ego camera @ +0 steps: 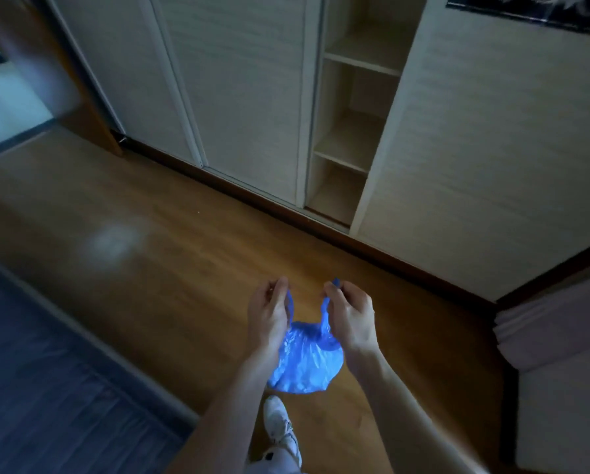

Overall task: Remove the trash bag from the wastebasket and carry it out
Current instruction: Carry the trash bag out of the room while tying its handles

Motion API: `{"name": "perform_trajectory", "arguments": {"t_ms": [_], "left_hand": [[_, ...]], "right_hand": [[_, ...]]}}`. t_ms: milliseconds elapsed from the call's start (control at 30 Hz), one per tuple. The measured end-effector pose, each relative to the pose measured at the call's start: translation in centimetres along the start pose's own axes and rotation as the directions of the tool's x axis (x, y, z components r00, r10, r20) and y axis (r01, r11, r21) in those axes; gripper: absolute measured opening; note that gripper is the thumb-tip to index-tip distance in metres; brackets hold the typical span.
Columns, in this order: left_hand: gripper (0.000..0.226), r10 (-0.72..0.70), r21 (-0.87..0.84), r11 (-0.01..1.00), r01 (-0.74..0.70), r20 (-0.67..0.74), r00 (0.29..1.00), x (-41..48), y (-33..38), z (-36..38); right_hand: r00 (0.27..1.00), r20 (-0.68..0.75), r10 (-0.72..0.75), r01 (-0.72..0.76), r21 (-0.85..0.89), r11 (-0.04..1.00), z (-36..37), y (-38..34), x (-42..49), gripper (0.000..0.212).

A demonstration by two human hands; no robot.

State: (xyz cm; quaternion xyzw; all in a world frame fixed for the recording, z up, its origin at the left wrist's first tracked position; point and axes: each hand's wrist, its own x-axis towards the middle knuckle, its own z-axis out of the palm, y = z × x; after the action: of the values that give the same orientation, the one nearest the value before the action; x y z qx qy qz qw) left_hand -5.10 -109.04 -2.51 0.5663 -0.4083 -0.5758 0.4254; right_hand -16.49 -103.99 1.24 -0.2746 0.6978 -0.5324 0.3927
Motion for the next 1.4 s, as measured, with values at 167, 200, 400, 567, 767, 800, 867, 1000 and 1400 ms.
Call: {"name": "perform_trajectory", "arguments": {"t_ms": [167,200,400,567,767,800,867,1000,1400], "left_hand": [[0.024,-0.014,-0.047,0.999,0.010,-0.084,0.996,8.5,3.1,-1.1],[0.025,-0.011,-0.042,0.999,0.007,-0.101,0.995,9.8,3.7,-1.3],[0.023,-0.065,-0.033,0.998,0.060,-0.206,0.976,15.7,6.2,-4.5],[0.023,0.003,-0.074,0.997,-0.026,-0.294,0.956,19.8,8.5,-7.2],[0.029,0.043,-0.066,0.994,-0.082,-0.460,0.887,26.4,10.6,-9.9],[0.031,0.037,-0.071,0.994,-0.082,-0.488,0.872,27.8,11.1,-10.2],[0.032,0.016,-0.088,0.993,-0.078,-0.552,0.833,30.5,12.2,-10.8],[0.020,-0.008,-0.103,0.991,-0.084,-0.679,0.734,34.9,15.0,-11.6],[0.024,-0.050,-0.141,0.981,-0.131,-0.845,0.532,42.3,17.5,-14.9]], "right_hand": [[0.998,0.069,0.007,-0.005,-0.022,1.000,6.2,-2.7,8.2,0.033],[0.997,0.077,-0.001,0.001,-0.006,1.000,7.4,-3.1,9.5,0.030],[0.985,0.173,0.006,-0.011,0.029,1.000,14.3,-5.3,14.8,0.028],[0.953,0.302,0.016,-0.009,-0.026,1.000,19.7,-7.4,18.8,0.043],[0.876,0.483,0.021,-0.002,-0.039,0.999,27.0,-9.0,24.3,0.031],[0.852,0.522,0.018,-0.003,-0.030,1.000,28.2,-9.5,25.5,0.030],[0.791,0.611,0.022,-0.007,-0.027,1.000,30.5,-10.6,27.9,0.031],[0.699,0.715,-0.009,0.050,-0.036,0.998,34.8,-13.2,32.7,0.038],[0.549,0.836,0.000,0.116,-0.077,0.990,45.0,-16.0,40.1,0.039]]}}
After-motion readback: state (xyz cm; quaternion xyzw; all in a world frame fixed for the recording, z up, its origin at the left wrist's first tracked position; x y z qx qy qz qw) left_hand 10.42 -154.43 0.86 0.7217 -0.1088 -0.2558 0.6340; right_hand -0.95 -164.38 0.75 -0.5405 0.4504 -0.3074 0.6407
